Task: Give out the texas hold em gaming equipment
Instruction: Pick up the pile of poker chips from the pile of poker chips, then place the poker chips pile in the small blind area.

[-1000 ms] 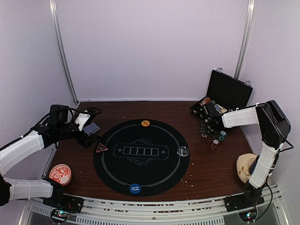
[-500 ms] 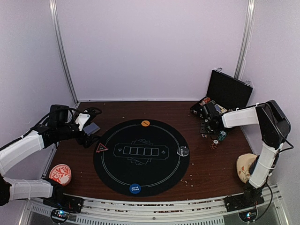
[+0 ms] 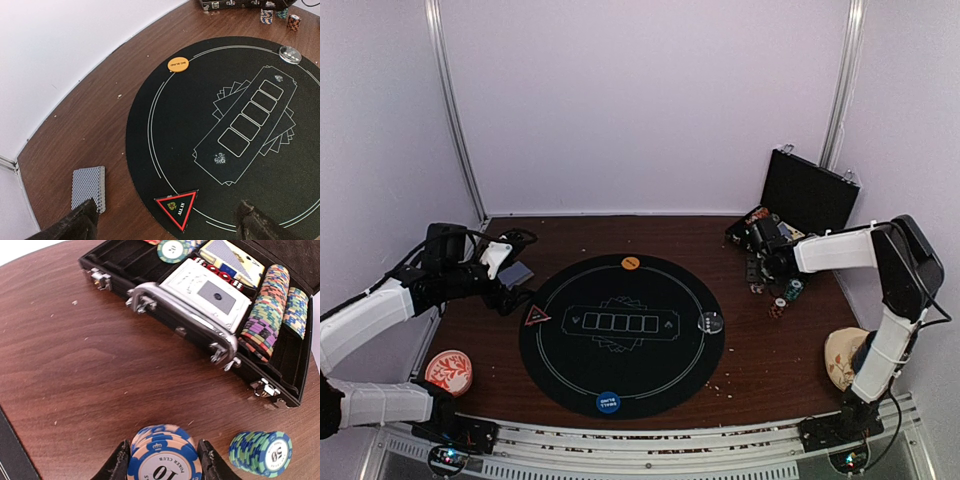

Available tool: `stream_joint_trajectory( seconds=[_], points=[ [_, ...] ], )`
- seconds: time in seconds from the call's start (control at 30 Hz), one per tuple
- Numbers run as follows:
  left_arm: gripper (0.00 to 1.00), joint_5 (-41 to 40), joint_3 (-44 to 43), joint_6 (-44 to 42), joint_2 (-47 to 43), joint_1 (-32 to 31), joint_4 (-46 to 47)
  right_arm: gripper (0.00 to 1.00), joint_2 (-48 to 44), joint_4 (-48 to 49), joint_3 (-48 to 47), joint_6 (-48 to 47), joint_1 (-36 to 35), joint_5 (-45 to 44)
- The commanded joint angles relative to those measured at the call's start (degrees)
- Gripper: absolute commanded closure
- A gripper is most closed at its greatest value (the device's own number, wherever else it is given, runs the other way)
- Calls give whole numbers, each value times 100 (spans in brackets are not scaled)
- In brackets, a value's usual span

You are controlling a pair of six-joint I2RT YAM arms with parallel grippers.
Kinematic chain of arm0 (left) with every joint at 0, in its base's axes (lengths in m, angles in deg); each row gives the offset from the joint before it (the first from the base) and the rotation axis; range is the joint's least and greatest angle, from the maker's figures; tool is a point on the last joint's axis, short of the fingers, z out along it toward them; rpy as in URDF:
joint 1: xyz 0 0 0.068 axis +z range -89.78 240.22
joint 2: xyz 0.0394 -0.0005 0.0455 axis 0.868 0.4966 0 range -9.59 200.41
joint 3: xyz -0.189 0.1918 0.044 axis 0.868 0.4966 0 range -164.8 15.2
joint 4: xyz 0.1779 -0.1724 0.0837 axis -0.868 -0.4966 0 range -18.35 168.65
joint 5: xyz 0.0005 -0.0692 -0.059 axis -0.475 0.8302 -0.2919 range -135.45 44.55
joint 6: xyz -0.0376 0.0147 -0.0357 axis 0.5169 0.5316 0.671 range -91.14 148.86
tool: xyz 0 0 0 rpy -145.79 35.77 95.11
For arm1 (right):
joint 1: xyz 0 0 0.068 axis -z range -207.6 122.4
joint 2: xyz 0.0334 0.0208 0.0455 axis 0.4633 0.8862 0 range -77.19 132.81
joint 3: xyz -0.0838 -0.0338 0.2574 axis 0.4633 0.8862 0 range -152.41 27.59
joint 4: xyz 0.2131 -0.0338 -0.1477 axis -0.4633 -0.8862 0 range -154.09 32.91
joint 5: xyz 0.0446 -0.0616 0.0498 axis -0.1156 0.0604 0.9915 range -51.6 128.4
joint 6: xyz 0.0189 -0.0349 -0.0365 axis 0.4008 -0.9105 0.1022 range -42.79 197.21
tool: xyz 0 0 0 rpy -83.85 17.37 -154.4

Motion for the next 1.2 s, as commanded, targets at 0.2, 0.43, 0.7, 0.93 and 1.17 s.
stream_joint_trajectory(
  seconds=[0.2, 0.43, 0.7, 0.93, 1.17],
  points=[
    [2, 38, 53, -48, 14, 20, 285, 82, -658, -298, -303, -278, -1269, -446],
    [2, 7, 53, -50, 32, 25, 300, 82, -892, -395, -354, -198, -2568, -336],
    [2, -24, 53, -50, 86, 30, 311, 81, -804, -22, -163, -141, -4131, -283],
    [2, -42, 53, -41, 37, 21, 310, 80, -137, 349, -643, -397, -5051, -64],
    [2, -33, 61, -41, 30, 23, 310, 80, 878, 698, -1445, -779, -5634, 386]
  ],
)
